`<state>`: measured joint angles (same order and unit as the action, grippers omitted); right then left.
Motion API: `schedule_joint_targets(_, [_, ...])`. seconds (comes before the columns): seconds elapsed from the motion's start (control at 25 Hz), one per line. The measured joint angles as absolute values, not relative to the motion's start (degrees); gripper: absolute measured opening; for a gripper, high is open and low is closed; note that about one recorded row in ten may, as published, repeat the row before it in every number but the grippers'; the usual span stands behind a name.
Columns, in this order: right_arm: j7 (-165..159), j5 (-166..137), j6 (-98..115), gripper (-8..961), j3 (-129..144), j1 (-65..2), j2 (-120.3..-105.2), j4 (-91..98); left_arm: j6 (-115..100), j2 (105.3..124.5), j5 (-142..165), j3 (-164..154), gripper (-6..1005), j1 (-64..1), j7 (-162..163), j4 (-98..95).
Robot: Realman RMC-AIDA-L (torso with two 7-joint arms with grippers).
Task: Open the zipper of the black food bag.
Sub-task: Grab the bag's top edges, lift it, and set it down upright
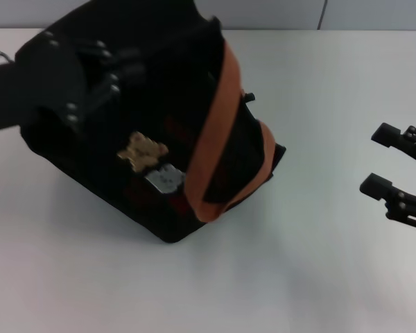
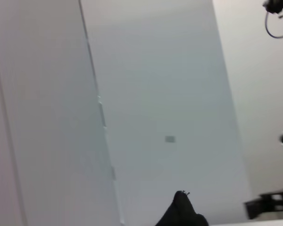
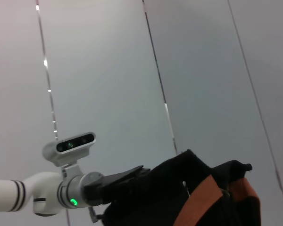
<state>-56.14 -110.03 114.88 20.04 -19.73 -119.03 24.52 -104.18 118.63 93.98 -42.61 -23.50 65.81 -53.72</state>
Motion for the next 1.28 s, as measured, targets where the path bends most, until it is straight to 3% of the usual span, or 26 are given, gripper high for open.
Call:
schedule_joint_targets(0.36, [-55.9,-104.3,100.8,836,18.2,-23.2,-119.27,15.8,-102.9,118.82,93.7,-50.0,102,-25.0,65.2,-53.8])
schedule_joint_targets(0.8, [-34.3,-107.1,83.2,835,23.3,-34.1,-119.83,-4.3,-102.9,118.91,91.1,-55.2,98,-25.6,64.6,-53.7])
schedule_joint_targets(1.28, [-31.6,-107.2,84.7,834,15.8,-28.0,-119.48,-3.1,-102.6,118.97,90.4,-55.3,99,-25.0,64.6,-52.4])
